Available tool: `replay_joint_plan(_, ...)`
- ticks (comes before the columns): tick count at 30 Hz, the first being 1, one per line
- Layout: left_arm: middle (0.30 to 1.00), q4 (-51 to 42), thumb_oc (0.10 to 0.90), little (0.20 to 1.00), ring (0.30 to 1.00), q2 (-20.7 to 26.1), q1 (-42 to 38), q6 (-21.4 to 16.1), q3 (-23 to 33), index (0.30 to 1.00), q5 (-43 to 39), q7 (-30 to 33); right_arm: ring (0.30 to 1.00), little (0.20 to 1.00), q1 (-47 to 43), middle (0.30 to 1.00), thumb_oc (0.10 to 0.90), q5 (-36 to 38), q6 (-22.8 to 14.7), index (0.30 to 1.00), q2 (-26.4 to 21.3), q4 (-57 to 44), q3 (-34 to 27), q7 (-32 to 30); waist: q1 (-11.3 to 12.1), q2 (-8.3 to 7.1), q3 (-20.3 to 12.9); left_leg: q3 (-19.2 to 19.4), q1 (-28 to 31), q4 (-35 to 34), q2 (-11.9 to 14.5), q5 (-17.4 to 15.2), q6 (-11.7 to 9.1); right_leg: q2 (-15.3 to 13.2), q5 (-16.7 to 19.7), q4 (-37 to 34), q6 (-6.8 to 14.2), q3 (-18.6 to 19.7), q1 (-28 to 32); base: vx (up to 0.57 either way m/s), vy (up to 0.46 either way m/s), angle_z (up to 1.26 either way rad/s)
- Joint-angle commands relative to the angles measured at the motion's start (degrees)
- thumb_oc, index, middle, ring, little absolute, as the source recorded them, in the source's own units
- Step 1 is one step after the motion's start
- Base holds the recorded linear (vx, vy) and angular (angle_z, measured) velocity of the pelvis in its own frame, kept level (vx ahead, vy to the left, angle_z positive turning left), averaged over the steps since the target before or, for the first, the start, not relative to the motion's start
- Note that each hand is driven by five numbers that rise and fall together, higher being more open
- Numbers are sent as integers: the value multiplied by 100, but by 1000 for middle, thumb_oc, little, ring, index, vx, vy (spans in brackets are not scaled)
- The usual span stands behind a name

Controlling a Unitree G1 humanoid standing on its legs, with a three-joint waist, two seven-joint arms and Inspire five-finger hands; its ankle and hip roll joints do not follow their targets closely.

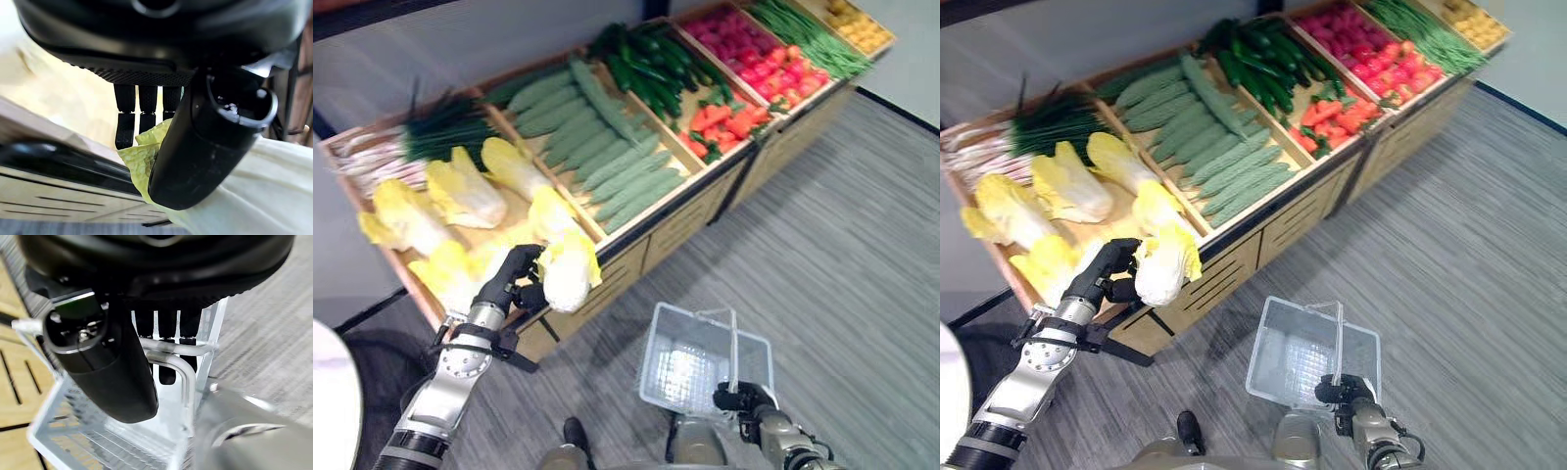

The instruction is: Get the vegetables into the basket

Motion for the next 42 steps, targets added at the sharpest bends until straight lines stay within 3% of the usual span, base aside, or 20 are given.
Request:
replay_joint_plan(1, 300, -792, 400, 300, 300, 12, -344, -544, 530, 300, -11, 214, 300, 300, 22, 300, 400, -74, -113, 300, -238, -24, 120, -103, 187, 364, -236, -2, 58, 86, 68, -492, 129, -496, -102, 622, 463, -151, 51, -148, -4, -57)
replay_joint_plan(4, 300, -781, 400, 300, 300, -15, -315, -534, 595, 300, -60, 236, 300, 300, 52, 300, 400, -94, -121, 300, -231, 8, 90, -120, 286, 345, -389, 194, 40, 61, 129, -513, 74, -455, -212, 572, 521, -432, 384, -51, -18, -83)
replay_joint_plan(8, 300, -731, 400, 300, 300, -40, -208, -511, 739, 300, -51, 230, 300, 300, 86, 300, 400, -134, -121, 300, -241, 14, 81, -106, 399, 320, -469, 664, 87, 68, 244, -432, 20, -384, -273, 616, 521, -1109, 515, -18, -53, -65)
replay_joint_plan(11, 300, -658, 400, 300, 300, -65, -159, -510, 762, 300, -90, 235, 300, 300, 187, 300, 400, -135, -144, 300, -272, -69, 74, -77, 236, 370, -400, 749, 166, 70, 356, -392, -22, -236, -511, 870, 461, -999, 207, 59, -119, -75)
replay_joint_plan(20, 300, -361, 400, 300, 300, -303, -277, -466, 515, 300, -97, 236, 300, 300, 344, 300, 400, -70, -208, 300, -404, -146, 55, -140, 115, 568, -318, 550, -36, 117, 608, -132, -309, 311, -941, 256, 156, -939, 419, 35, -136, -6)
replay_joint_plan(24, 300, -243, 400, 300, 300, -398, -395, -444, 350, 300, -160, 201, 300, 300, 344, 300, 400, -2, -245, 300, -481, -231, 33, -162, 44, 647, -225, 426, -304, 652, 836, -218, -446, 393, -1157, 350, -20, -975, 417, 43, -167, 15)
replay_joint_plan(26, 300, -192, 400, 300, 300, -438, -426, -447, 271, 300, -231, 151, 300, 300, 313, 300, 400, 65, -280, 300, -538, -283, 72, -144, 88, 597, -47, 141, -703, 1819, 1165, -343, -645, 534, -1354, 317, -248, -932, 529, 55, -268, 4)
replay_joint_plan(27, 300, -171, 400, 300, 300, -457, -418, -451, 242, 300, -252, 157, 300, 300, 296, 300, 400, 58, -288, 300, -557, -285, 103, -151, 141, 580, 11, -183, -825, 2180, 1186, -285, -708, 614, -1392, 278, -328, -867, 581, -4, -145, -31)
replay_joint_plan(28, 300, -154, 400, 300, 300, -480, -405, -457, 201, 300, -266, 197, 300, 300, 245, 300, 400, 48, -285, 300, -594, -324, 154, -145, 190, 524, 93, -736, -1021, 2442, 1035, -123, -615, 653, -1341, 271, -431, -828, 527, 22, -3, -75)
replay_joint_plan(29, 300, -146, 400, 300, 300, -463, -354, -448, 181, 300, -242, 210, 300, 300, 236, 300, 400, 22, -262, 300, -607, -368, 233, -128, 216, 499, 81, -1179, -987, 2039, 930, -242, -502, 689, -1376, 288, -389, -601, 468, 67, 121, -111)
replay_joint_plan(30, 300, -167, 400, 300, 300, -448, -322, -452, 196, 300, -266, 230, 300, 300, 249, 300, 400, 20, -243, 300, -632, -380, 254, -135, 251, 497, 42, -1446, -960, 1247, 996, -237, -496, 713, -1362, 222, -265, -431, 451, 141, 187, -116)
replay_joint_plan(33, 300, -173, 400, 300, 300, -402, -368, -497, 73, 300, -309, 201, 300, 300, 213, 300, 400, 41, -257, 300, -764, -340, 162, -204, 268, 603, 24, -1796, -1251, 462, 1211, 395, -663, 536, -1296, 163, -70, -210, 420, 189, 349, -86)
replay_joint_plan(34, 300, -180, 400, 300, 300, -360, -403, -511, 30, 300, -311, 196, 300, 300, 190, 300, 400, 38, -251, 300, -820, -317, 150, -211, 302, 674, 52, -1939, -1245, 340, 1179, 437, -695, 428, -1276, 186, -11, -58, 422, 174, 473, -61)
replay_joint_plan(35, 300, -176, 400, 300, 300, -291, -389, -519, 30, 300, -239, 220, 300, 300, 156, 300, 400, 2, -247, 300, -812, -343, 201, -175, 330, 698, 71, -2211, -1244, 527, 969, 204, -630, 346, -1225, 197, 10, 213, 413, 170, 505, -91)
replay_joint_plan(37, 300, -186, 400, 300, 300, -247, -397, -523, -2, 300, -132, 187, 300, 300, 163, 300, 400, -46, -217, 300, -753, -331, 170, -160, 307, 672, 37, -2019, -1223, 622, 817, 32, -566, 116, -1083, 107, 149, 393, 456, 134, 464, -142)
replay_joint_plan(39, 300, -266, 400, 300, 300, -81, -479, -548, -73, 300, -18, 150, 300, 300, 149, 300, 400, -64, -203, 300, -671, -379, 132, -176, 285, 603, 16, -1757, -1266, 811, 490, -182, -381, -218, -922, 125, 294, 609, 365, 95, 488, -106)
replay_joint_plan(42, 300, -256, 400, 300, 300, -8, -702, -543, -293, 300, 66, 132, 300, 300, 84, 300, 400, -101, -184, 300, -569, -454, 121, -196, 238, 550, -49, -1376, -1164, 462, 74, -210, -181, -609, -392, 60, 498, 684, 62, 7, 489, -42)
